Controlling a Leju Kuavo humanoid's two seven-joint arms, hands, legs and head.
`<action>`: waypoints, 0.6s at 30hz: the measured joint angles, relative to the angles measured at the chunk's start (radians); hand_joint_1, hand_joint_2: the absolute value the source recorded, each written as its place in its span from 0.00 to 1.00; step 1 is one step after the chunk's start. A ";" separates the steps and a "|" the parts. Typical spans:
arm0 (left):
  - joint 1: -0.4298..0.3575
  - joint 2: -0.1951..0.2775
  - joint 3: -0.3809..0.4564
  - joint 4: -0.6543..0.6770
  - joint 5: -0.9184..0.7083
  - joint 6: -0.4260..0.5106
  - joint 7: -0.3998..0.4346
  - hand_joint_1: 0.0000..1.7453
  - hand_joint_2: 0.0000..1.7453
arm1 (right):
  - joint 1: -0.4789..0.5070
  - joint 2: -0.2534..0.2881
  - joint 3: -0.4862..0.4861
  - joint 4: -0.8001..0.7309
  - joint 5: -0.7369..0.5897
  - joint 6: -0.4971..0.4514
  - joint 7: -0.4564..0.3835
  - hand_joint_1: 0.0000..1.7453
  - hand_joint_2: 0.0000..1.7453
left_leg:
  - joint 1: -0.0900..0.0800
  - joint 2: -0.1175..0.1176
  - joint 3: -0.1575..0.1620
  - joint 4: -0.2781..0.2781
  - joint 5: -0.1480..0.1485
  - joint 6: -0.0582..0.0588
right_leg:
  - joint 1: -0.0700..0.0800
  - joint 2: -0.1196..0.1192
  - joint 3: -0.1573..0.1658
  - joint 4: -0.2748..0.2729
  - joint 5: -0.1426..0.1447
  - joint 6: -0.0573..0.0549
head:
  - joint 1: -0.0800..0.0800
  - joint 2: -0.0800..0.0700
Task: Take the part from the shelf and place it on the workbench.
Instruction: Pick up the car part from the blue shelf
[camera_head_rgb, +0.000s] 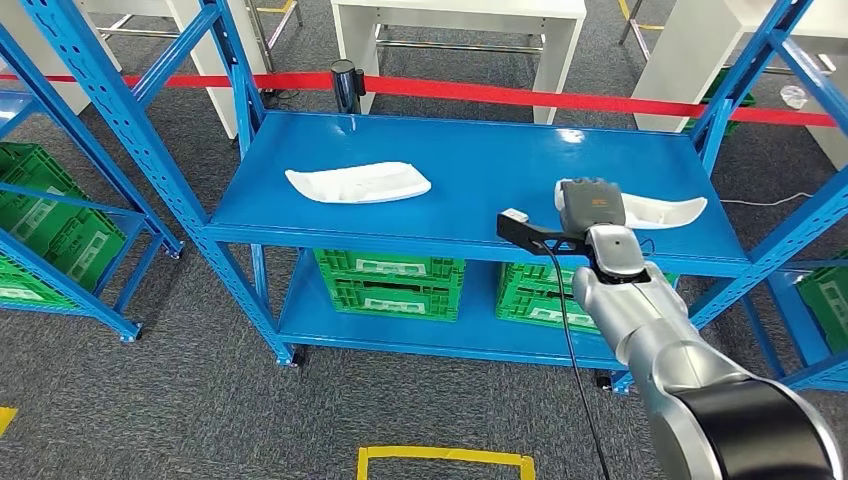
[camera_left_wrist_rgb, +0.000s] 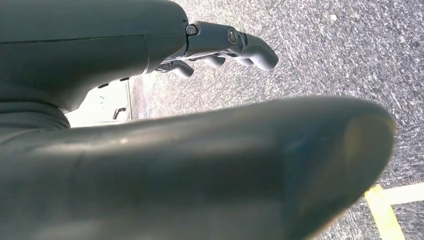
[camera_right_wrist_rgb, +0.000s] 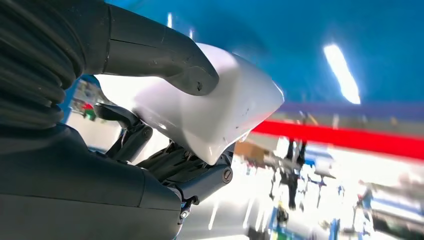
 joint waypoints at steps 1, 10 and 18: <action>-0.001 -0.002 0.000 0.000 -0.002 0.000 0.001 0.00 0.00 | -0.005 0.001 0.000 -0.003 0.002 -0.015 -0.006 1.00 1.00 | 0.000 0.000 0.000 0.000 0.000 0.000 | 0.000 0.000 0.000 0.000 0.000 0.000 | 0.000 0.000; -0.022 -0.013 0.001 0.000 -0.023 0.004 0.012 0.00 0.00 | -0.016 0.013 0.000 -0.039 -0.016 -0.096 -0.041 1.00 1.00 | 0.000 0.000 0.000 0.000 0.000 0.000 | 0.000 0.000 0.000 0.000 0.000 0.000 | 0.000 0.000; -0.029 -0.021 0.001 -0.001 -0.036 0.074 -0.101 0.00 1.00 | -0.012 0.017 0.000 -0.123 -0.082 -0.275 -0.109 1.00 1.00 | 0.000 0.000 0.000 0.000 0.000 0.000 | 0.000 0.000 0.000 0.000 0.000 0.000 | 0.000 0.000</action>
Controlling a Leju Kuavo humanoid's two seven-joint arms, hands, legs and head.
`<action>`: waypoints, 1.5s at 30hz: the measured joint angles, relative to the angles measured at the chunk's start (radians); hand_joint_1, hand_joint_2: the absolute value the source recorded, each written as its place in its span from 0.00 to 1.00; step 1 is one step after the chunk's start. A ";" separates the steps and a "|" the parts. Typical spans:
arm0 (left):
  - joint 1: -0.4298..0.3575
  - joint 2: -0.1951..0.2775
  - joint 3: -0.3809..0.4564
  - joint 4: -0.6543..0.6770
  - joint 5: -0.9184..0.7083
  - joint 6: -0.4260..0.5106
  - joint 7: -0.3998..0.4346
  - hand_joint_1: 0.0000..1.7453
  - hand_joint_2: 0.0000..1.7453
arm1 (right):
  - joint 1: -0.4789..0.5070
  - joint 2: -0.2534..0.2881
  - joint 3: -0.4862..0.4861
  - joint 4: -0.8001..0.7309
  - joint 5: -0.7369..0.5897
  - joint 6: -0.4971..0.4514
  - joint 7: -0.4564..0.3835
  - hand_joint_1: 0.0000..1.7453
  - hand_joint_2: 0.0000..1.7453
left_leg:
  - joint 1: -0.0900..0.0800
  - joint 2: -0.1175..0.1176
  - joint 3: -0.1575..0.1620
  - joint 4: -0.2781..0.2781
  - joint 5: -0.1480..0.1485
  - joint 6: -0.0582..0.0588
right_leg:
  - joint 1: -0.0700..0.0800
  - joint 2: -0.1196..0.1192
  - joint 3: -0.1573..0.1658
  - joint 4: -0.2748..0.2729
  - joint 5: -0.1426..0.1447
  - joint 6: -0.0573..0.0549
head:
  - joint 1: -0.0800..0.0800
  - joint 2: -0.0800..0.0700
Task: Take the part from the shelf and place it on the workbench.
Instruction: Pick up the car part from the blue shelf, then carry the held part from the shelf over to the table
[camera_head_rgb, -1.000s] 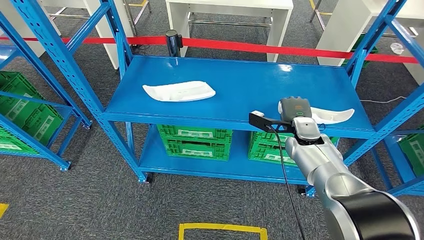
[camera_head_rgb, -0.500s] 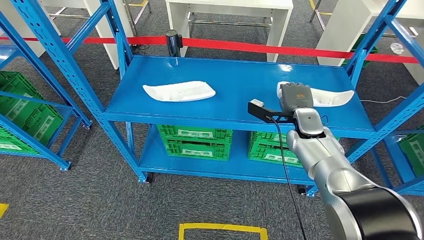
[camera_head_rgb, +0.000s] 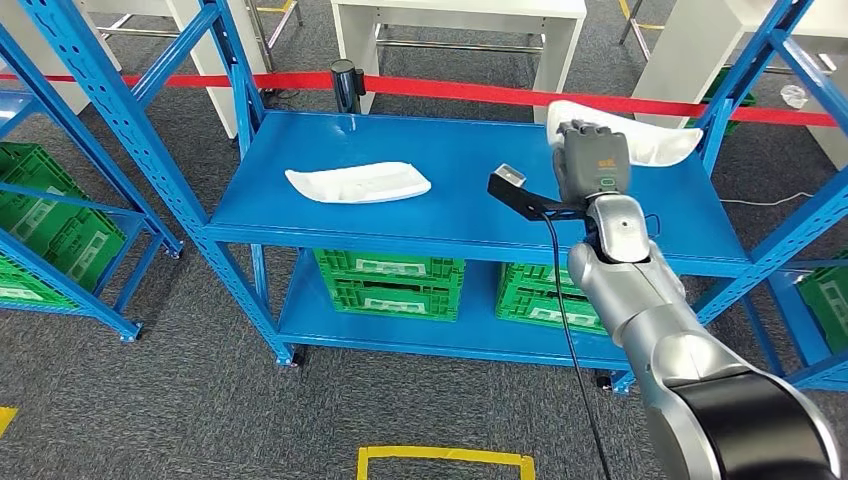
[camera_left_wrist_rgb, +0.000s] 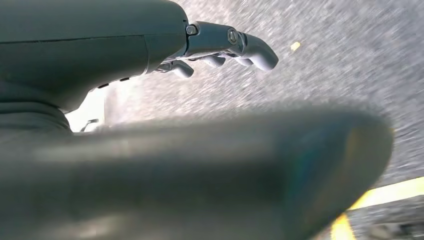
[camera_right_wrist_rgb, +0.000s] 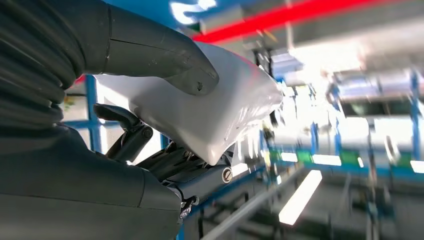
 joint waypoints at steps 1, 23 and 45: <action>-0.001 -0.001 0.001 0.000 0.005 0.012 -0.013 0.00 1.00 | 0.005 0.001 0.001 -0.017 -0.003 -0.009 -0.008 1.00 1.00 | 0.000 0.000 0.000 0.000 0.000 0.000 | 0.000 0.000 0.000 0.000 0.000 0.000 | 0.000 0.000; -0.010 -0.012 0.028 -0.001 0.028 0.034 -0.077 0.00 1.00 | 0.365 -0.045 0.179 -0.663 -0.269 -0.102 -0.141 1.00 1.00 | 0.000 0.001 0.000 -0.001 -0.001 -0.001 | 0.000 0.000 -0.001 0.000 -0.002 -0.002 | 0.000 0.000; -0.011 -0.017 0.054 -0.001 0.051 0.067 -0.102 0.00 0.75 | 0.571 -0.106 0.362 -0.996 -0.230 -0.104 -0.155 0.98 1.00 | 0.000 0.001 0.000 -0.002 -0.001 -0.001 | 0.000 0.000 -0.002 0.000 -0.003 -0.003 | 0.000 0.000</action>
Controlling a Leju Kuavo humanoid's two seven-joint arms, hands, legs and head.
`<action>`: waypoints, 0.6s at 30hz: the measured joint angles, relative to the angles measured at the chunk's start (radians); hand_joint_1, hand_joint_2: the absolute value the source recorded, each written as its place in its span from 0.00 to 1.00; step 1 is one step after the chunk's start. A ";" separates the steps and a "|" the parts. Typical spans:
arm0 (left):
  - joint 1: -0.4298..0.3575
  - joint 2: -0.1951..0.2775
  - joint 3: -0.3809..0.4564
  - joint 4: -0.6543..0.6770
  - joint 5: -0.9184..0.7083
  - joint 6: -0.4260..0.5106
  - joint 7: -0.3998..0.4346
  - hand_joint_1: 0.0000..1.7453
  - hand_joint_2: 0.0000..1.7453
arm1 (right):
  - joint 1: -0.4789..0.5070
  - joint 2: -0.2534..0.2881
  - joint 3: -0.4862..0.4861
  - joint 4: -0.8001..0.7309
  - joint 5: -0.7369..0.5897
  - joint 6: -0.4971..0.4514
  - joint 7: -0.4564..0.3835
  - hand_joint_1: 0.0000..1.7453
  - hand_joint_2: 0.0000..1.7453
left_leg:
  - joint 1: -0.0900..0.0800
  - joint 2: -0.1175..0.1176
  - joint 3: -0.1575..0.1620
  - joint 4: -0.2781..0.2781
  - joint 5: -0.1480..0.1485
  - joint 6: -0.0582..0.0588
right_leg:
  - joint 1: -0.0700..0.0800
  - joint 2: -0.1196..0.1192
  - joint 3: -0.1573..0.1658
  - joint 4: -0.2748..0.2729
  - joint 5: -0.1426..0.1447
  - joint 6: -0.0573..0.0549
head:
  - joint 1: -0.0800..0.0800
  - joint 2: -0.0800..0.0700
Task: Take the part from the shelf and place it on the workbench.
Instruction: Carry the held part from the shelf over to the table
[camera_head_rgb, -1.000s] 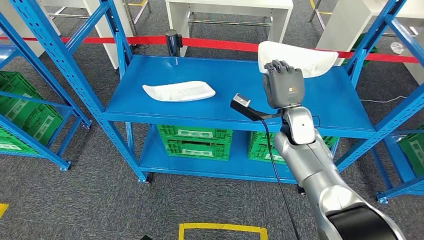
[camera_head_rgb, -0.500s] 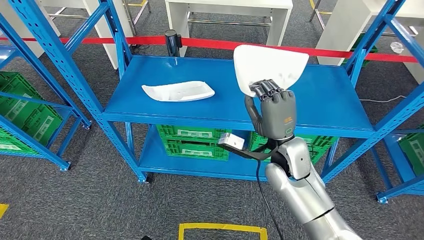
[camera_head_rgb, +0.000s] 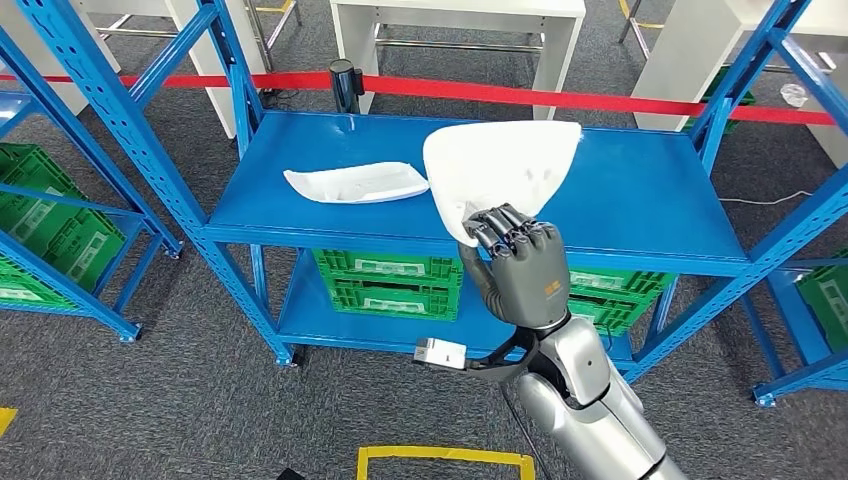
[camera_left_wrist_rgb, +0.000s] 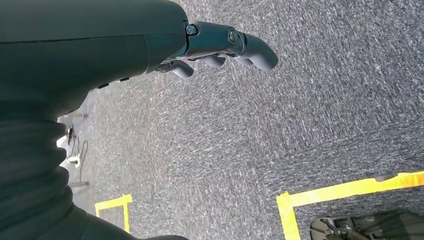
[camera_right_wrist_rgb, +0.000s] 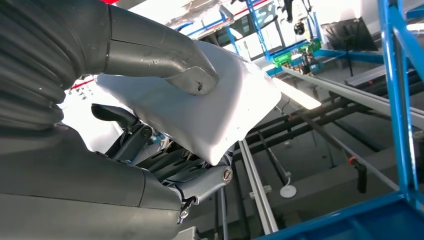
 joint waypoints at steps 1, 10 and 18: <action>0.000 0.000 0.003 0.000 0.002 0.002 -0.003 0.00 0.50 | 0.003 -0.002 0.003 -0.005 0.001 0.000 0.002 0.98 1.00 | 0.000 0.000 0.000 0.000 0.000 0.000 | 0.000 0.000 0.000 0.000 0.000 0.000 | 0.000 0.000; 0.000 -0.004 0.022 0.000 0.021 0.001 -0.023 0.00 0.50 | 0.014 -0.012 0.020 -0.022 0.002 0.003 0.015 0.97 1.00 | 0.000 0.000 0.000 0.000 0.000 0.000 | 0.000 0.000 0.000 0.000 0.000 0.000 | 0.000 0.000; 0.000 -0.004 0.028 0.000 0.021 0.001 -0.034 0.00 1.00 | 0.015 -0.012 0.028 -0.032 -0.001 0.014 0.021 0.96 1.00 | 0.000 0.000 0.000 0.000 0.000 0.000 | 0.000 0.000 0.000 0.000 0.000 0.000 | 0.000 0.000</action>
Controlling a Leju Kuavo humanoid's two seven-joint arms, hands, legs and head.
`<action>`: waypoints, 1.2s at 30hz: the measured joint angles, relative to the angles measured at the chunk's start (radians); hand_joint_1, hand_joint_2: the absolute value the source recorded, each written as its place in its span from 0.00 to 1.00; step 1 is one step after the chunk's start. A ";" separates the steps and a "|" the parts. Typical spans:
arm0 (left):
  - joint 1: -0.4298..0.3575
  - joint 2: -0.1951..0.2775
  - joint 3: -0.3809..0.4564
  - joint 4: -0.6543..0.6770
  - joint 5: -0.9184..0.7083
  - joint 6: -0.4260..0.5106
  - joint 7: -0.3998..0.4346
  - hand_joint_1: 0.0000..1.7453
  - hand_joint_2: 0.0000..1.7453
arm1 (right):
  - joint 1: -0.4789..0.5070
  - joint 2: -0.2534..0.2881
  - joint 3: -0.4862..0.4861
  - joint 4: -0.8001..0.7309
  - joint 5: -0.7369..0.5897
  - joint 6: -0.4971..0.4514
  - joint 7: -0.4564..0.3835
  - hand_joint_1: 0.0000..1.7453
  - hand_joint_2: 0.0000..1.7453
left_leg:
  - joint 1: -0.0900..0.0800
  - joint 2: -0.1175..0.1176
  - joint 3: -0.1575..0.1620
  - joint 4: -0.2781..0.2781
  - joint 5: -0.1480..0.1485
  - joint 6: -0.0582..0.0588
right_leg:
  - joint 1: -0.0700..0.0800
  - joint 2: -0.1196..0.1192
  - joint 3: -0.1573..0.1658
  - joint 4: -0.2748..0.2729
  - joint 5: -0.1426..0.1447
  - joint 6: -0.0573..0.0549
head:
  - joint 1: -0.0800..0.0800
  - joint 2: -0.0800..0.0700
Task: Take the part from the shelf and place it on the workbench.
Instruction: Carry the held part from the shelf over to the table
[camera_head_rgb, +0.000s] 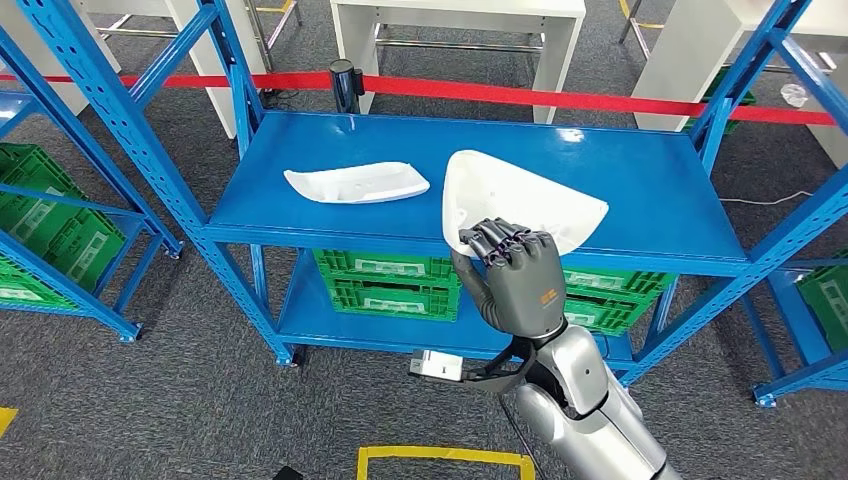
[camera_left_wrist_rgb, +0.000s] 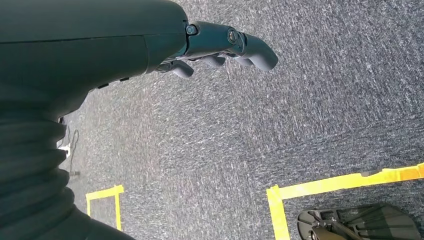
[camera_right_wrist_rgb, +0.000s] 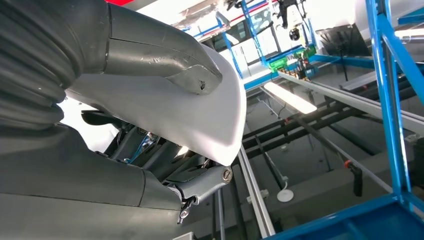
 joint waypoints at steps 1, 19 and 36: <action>0.000 0.000 0.002 0.000 0.001 0.000 -0.002 0.00 1.00 | 0.001 0.000 0.000 -0.002 0.000 0.000 0.001 0.96 1.00 | 0.000 0.000 0.000 0.000 0.000 0.000 | 0.000 0.000 0.000 0.000 0.000 0.000 | 0.000 0.000; -0.002 -0.001 0.022 -0.002 0.018 -0.026 -0.044 0.00 1.00 | 0.046 -0.019 0.001 -0.030 0.039 -0.001 0.013 0.96 1.00 | -0.001 0.000 0.000 0.001 -0.001 0.000 | 0.000 0.000 0.000 -0.001 0.000 0.000 | 0.000 0.000; -0.007 -0.002 0.033 -0.008 0.010 -0.017 -0.045 0.00 1.00 | 0.078 -0.039 -0.008 -0.049 0.064 -0.013 0.024 0.96 1.00 | 0.008 0.005 -0.007 0.003 0.014 0.000 | -0.013 0.002 0.022 0.033 -0.034 0.019 | 0.005 0.000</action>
